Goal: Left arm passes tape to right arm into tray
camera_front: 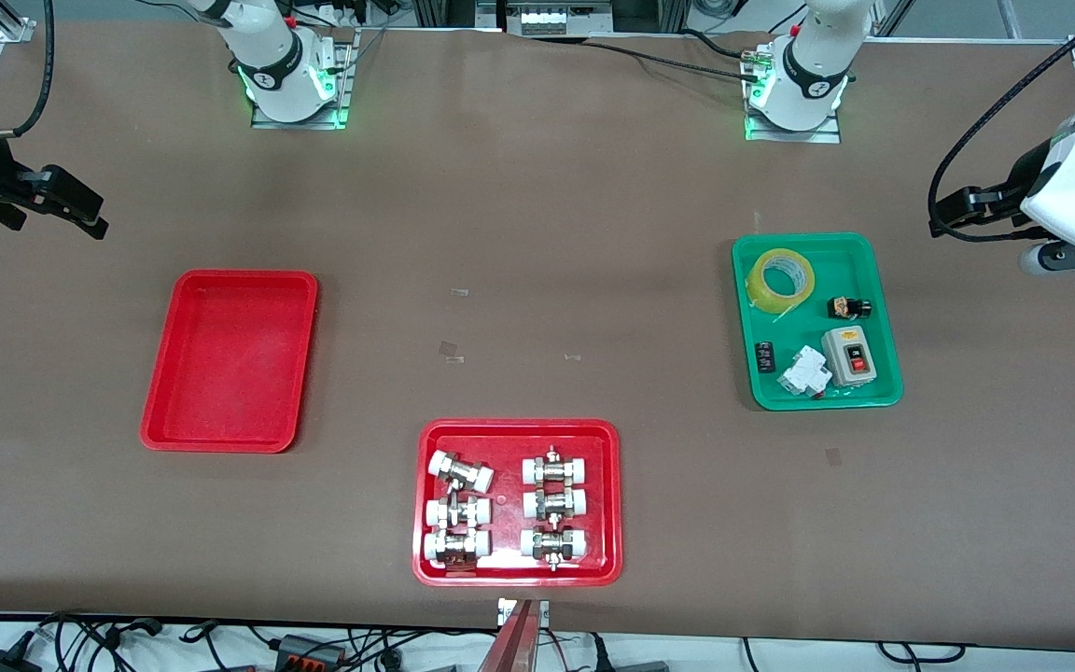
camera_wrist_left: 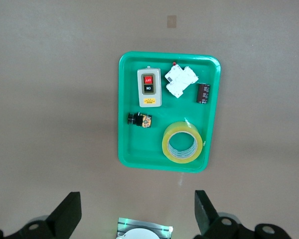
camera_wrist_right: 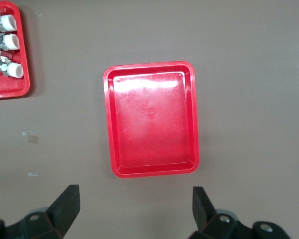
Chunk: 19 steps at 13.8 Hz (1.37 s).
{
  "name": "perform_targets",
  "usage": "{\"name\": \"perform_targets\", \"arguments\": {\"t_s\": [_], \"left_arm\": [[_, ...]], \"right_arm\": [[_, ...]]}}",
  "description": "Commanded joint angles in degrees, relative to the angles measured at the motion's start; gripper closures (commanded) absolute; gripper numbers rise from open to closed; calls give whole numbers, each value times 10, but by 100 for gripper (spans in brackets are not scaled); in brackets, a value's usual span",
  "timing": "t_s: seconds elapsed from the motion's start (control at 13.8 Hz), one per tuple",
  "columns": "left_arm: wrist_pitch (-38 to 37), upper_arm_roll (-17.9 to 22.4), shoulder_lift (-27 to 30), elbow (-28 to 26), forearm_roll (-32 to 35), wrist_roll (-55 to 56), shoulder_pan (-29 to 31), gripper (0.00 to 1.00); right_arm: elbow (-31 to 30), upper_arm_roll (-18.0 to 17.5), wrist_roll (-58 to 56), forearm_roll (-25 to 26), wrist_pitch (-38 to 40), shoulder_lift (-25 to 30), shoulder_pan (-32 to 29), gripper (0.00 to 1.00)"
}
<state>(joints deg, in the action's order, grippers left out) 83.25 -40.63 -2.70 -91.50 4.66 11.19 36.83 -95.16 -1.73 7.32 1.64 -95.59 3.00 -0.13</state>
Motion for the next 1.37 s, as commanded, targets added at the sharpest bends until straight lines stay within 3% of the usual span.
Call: {"name": "perform_targets", "arguments": {"t_s": [0.0,0.51,0.72,0.79,0.94,1.08,1.3], "left_arm": [[3,-3,9,-7,3,-5,3,0],[2,-8,9,-9,0,7,3,0],[11,-23,7,-37,2,8,3,0],[39,-23,2,-57,1,8,6,0],[148,-22,-12,-159,3,8,11,0],[213,-22,-16,-222,3,8,17,0],[386,-20,-62,-336,3,8,38,0]], "right_arm": [[3,-4,-5,-1,16,7,0,0],[4,-3,1,-1,17,7,-3,0],[-1,-4,-5,-3,25,6,0,0],[-3,-5,-5,-3,26,6,0,0],[-6,-5,-5,-3,21,6,0,0],[-6,-6,-6,-1,20,3,0,0],[-2,-6,-6,-2,21,3,0,0]]}}
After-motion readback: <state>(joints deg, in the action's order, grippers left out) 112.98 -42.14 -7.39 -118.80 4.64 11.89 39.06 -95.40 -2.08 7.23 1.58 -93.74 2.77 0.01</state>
